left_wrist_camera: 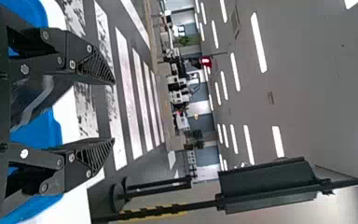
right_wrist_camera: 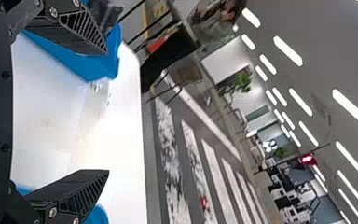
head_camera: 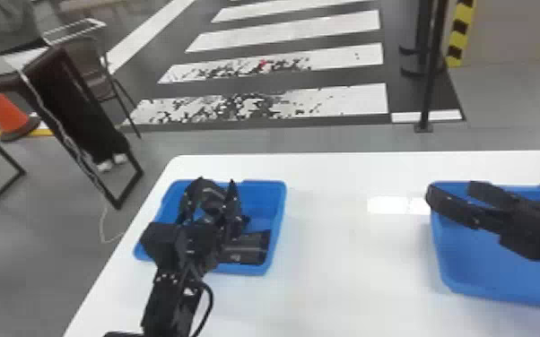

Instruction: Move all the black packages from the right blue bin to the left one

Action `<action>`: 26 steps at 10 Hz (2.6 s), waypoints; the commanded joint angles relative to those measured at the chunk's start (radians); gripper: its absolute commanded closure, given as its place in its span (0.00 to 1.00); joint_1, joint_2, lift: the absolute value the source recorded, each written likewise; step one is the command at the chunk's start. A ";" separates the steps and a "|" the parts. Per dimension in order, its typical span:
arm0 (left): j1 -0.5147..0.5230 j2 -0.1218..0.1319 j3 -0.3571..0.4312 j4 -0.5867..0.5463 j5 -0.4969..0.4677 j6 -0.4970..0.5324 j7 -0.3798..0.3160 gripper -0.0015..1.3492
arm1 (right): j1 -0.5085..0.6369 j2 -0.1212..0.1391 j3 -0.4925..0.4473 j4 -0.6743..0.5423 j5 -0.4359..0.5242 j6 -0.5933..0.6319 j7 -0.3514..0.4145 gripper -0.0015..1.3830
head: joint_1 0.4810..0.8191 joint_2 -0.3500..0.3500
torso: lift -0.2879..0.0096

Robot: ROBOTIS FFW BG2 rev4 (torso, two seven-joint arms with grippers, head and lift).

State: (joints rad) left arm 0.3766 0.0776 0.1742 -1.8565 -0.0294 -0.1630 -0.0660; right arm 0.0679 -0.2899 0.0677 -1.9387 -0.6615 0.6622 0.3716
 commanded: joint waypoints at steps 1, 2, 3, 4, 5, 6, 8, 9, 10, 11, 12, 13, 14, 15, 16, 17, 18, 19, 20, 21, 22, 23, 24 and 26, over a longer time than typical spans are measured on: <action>0.041 -0.001 -0.031 -0.062 0.105 -0.001 -0.032 0.09 | 0.035 0.009 -0.096 -0.215 0.177 0.285 -0.056 0.09 | 0.63 0.88 | 0.52; 0.095 0.001 -0.049 -0.174 0.107 0.043 -0.034 0.08 | 0.052 0.012 -0.116 -0.343 0.243 0.435 -0.137 0.08 | 0.63 0.80 | 0.52; 0.131 0.007 -0.070 -0.243 0.109 0.048 -0.037 0.08 | 0.040 0.017 -0.124 -0.370 0.293 0.535 -0.192 0.08 | 0.63 0.72 | 0.52; 0.163 0.008 -0.092 -0.295 0.107 0.011 -0.037 0.08 | 0.020 0.018 -0.130 -0.352 0.317 0.629 -0.257 0.08 | 0.63 0.69 | 0.52; 0.195 0.005 -0.112 -0.331 0.111 -0.021 -0.037 0.08 | -0.002 0.023 -0.132 -0.308 0.340 0.685 -0.321 0.08 | 0.63 0.61 | 0.52; 0.215 0.007 -0.142 -0.356 0.127 -0.024 -0.037 0.08 | -0.043 0.028 -0.132 -0.230 0.386 0.690 -0.350 0.08 | 0.63 0.54 | 0.52; 0.220 0.022 -0.188 -0.356 0.141 -0.019 -0.037 0.08 | -0.127 0.029 -0.130 -0.048 0.426 0.663 -0.356 0.07 | 0.63 0.40 | 0.52; 0.222 0.024 -0.186 -0.356 0.147 -0.019 -0.037 0.08 | -0.149 0.029 -0.132 0.018 0.426 0.651 -0.356 0.07 | 0.63 0.34 | 0.52; 0.227 0.021 -0.180 -0.356 0.151 -0.024 -0.037 0.08 | -0.164 0.029 -0.132 0.072 0.426 0.641 -0.356 0.07 | 0.63 0.32 | 0.52; 0.227 0.021 -0.182 -0.356 0.153 -0.033 -0.037 0.08 | -0.173 0.028 -0.130 0.109 0.426 0.634 -0.356 0.07 | 0.63 0.31 | 0.52; 0.227 0.021 -0.182 -0.356 0.153 -0.036 -0.037 0.08 | -0.176 0.028 -0.126 0.121 0.436 0.634 -0.356 0.07 | 0.63 0.30 | 0.52; 0.227 0.021 -0.180 -0.356 0.151 -0.038 -0.037 0.08 | -0.178 0.029 -0.124 0.131 0.442 0.621 -0.359 0.07 | 0.63 0.30 | 0.52; 0.230 0.019 -0.176 -0.356 0.153 -0.043 -0.037 0.08 | -0.178 0.028 -0.122 0.148 0.448 0.597 -0.362 0.07 | 0.63 0.29 | 0.52; 0.230 0.019 -0.174 -0.356 0.151 -0.043 -0.037 0.08 | -0.183 0.029 -0.120 0.168 0.446 0.582 -0.362 0.09 | 0.63 0.29 | 0.52; 0.232 0.018 -0.172 -0.354 0.153 -0.043 -0.037 0.08 | -0.188 0.029 -0.120 0.188 0.434 0.577 -0.362 0.19 | 0.63 0.29 | 0.52; 0.232 0.016 -0.170 -0.354 0.153 -0.043 -0.037 0.08 | -0.191 0.029 -0.120 0.197 0.428 0.577 -0.362 0.31 | 0.63 0.29 | 0.52; 0.232 0.016 -0.168 -0.354 0.153 -0.048 -0.037 0.08 | -0.193 0.031 -0.120 0.195 0.422 0.577 -0.365 0.37 | 0.63 0.29 | 0.52; 0.232 0.014 -0.168 -0.354 0.157 -0.051 -0.037 0.08 | -0.196 0.032 -0.120 0.195 0.412 0.577 -0.369 0.53 | 0.63 0.30 | 0.52; 0.234 0.014 -0.168 -0.349 0.165 -0.055 -0.037 0.08 | -0.191 0.034 -0.118 0.180 0.408 0.567 -0.378 0.80 | 0.63 0.30 | 0.52; 0.234 0.013 -0.166 -0.344 0.169 -0.065 -0.037 0.08 | -0.176 0.037 -0.116 0.165 0.398 0.538 -0.382 0.81 | 0.63 0.31 | 0.52; 0.237 0.013 -0.166 -0.344 0.171 -0.078 -0.037 0.08 | -0.156 0.038 -0.116 0.136 0.378 0.511 -0.381 0.84 | 0.63 0.32 | 0.52; 0.237 0.011 -0.166 -0.341 0.175 -0.092 -0.037 0.08 | -0.122 0.040 -0.116 0.097 0.348 0.467 -0.381 0.85 | 0.63 0.33 | 0.52; 0.237 0.011 -0.168 -0.341 0.181 -0.097 -0.037 0.08 | -0.085 0.040 -0.120 0.055 0.295 0.425 -0.362 0.85 | 0.63 0.35 | 0.52; 0.237 0.011 -0.182 -0.341 0.253 -0.105 -0.037 0.09 | 0.018 0.040 -0.140 -0.070 0.191 0.265 -0.247 0.85 | 0.63 0.40 | 0.52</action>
State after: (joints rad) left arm 0.6134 0.0890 -0.0032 -2.1979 0.1977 -0.2665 -0.1028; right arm 0.0560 -0.2500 -0.0665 -1.9789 -0.4375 0.9911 0.1164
